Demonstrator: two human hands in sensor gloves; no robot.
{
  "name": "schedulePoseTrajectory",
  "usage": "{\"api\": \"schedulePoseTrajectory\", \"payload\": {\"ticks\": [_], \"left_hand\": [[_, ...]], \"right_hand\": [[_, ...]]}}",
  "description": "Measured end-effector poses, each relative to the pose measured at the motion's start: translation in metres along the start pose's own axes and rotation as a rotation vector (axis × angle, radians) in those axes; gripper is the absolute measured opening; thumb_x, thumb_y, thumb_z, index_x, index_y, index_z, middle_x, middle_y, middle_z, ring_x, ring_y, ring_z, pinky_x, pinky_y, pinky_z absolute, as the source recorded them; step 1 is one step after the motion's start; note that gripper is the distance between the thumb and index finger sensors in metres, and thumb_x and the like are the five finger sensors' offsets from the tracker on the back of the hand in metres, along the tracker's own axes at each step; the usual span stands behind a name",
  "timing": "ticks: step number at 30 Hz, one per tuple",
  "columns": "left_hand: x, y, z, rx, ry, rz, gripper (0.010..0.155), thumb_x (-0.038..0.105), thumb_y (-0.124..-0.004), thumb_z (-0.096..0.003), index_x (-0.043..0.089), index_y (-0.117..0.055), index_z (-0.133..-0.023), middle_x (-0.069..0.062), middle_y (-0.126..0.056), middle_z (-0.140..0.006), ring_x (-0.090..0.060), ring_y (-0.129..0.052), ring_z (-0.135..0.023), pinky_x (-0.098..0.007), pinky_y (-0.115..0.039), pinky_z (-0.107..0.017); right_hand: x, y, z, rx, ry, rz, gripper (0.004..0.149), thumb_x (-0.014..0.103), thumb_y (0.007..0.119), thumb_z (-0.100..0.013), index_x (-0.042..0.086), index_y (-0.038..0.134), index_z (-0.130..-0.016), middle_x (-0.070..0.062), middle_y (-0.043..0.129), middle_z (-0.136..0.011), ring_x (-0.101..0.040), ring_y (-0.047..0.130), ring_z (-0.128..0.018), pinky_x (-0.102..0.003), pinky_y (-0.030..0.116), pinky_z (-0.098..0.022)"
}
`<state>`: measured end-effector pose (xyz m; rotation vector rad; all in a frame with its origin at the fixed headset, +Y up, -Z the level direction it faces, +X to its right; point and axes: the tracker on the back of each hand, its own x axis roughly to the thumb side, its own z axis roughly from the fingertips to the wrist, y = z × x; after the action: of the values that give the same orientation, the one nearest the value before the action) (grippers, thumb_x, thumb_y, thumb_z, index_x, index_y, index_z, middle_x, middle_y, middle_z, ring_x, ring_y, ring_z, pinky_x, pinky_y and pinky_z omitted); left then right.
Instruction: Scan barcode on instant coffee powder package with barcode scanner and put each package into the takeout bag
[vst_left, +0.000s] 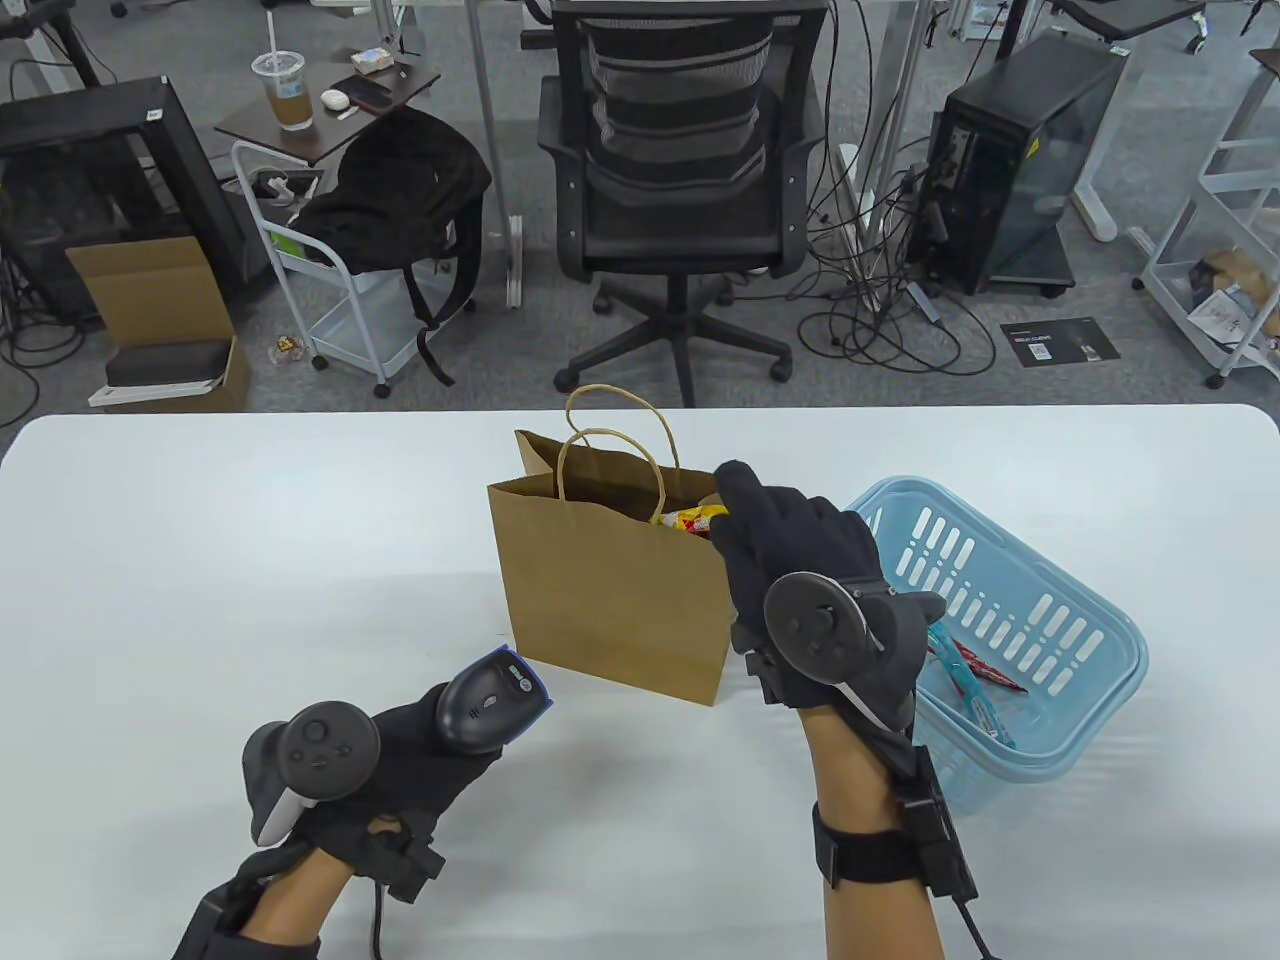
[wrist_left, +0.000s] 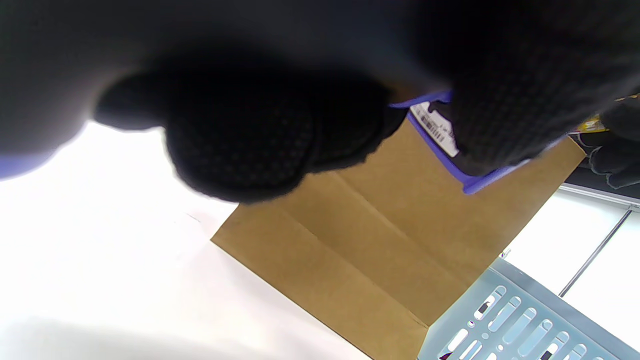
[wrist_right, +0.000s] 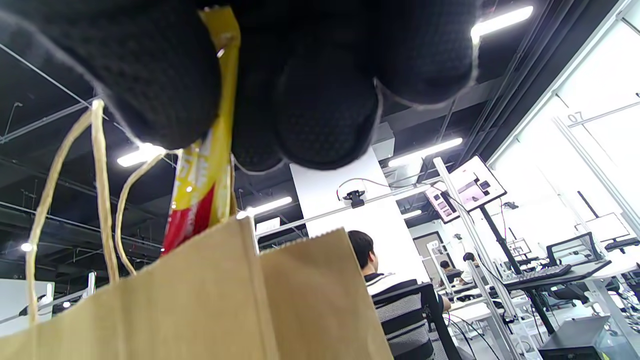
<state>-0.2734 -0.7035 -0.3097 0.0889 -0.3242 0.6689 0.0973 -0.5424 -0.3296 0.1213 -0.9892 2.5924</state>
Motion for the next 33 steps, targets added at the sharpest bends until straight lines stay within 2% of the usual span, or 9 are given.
{"api": "schedulePoseTrajectory", "payload": {"ticks": [11,19,24,28,33], "left_hand": [[0.000,-0.001,0.000,-0.003,-0.002,-0.007,0.056,0.060,-0.087,-0.0435,0.028,-0.079,-0.088,0.013,-0.101,-0.063,-0.013,-0.111,-0.041,-0.036,-0.093,-0.040],[0.000,-0.001,0.000,-0.005,-0.003,-0.010,0.055,0.060,-0.087,-0.0435,0.028,-0.079,-0.088,0.013,-0.101,-0.063,-0.013,-0.111,-0.041,-0.036,-0.093,-0.040],[0.000,-0.001,0.000,-0.005,-0.003,-0.010,0.055,0.060,-0.087,-0.0435,0.028,-0.079,-0.088,0.013,-0.101,-0.063,-0.013,-0.111,-0.042,-0.036,-0.093,-0.040],[0.000,0.000,0.000,-0.004,-0.002,-0.013,0.055,0.060,-0.087,-0.0435,0.028,-0.079,-0.088,0.013,-0.101,-0.063,-0.013,-0.111,-0.042,-0.036,-0.093,-0.040],[0.000,0.000,0.000,-0.004,-0.002,-0.012,0.055,0.060,-0.087,-0.0435,0.028,-0.079,-0.088,0.013,-0.101,-0.063,-0.013,-0.111,-0.042,-0.036,-0.093,-0.040]], "right_hand": [[-0.003,0.018,0.001,0.056,0.001,0.036,0.046,0.047,0.088,-0.046,0.040,0.085,-0.092,0.005,0.096,-0.083,-0.019,0.096,-0.068,-0.043,0.080,-0.056],[-0.003,0.029,0.001,0.111,-0.005,0.029,0.044,0.049,0.082,-0.049,0.042,0.085,-0.091,0.000,0.084,-0.098,-0.023,0.087,-0.083,-0.046,0.076,-0.061],[-0.004,0.035,0.001,0.143,-0.005,0.022,0.044,0.050,0.079,-0.050,0.043,0.085,-0.092,-0.002,0.081,-0.103,-0.024,0.086,-0.085,-0.047,0.075,-0.063],[-0.008,0.039,0.002,0.147,0.005,-0.009,0.051,0.053,0.077,-0.050,0.045,0.078,-0.100,-0.004,0.078,-0.105,-0.026,0.085,-0.087,-0.048,0.074,-0.064],[-0.009,0.034,0.002,0.135,0.016,-0.025,0.052,0.055,0.076,-0.050,0.044,0.077,-0.100,-0.004,0.077,-0.106,-0.026,0.084,-0.088,-0.048,0.074,-0.064]]}}
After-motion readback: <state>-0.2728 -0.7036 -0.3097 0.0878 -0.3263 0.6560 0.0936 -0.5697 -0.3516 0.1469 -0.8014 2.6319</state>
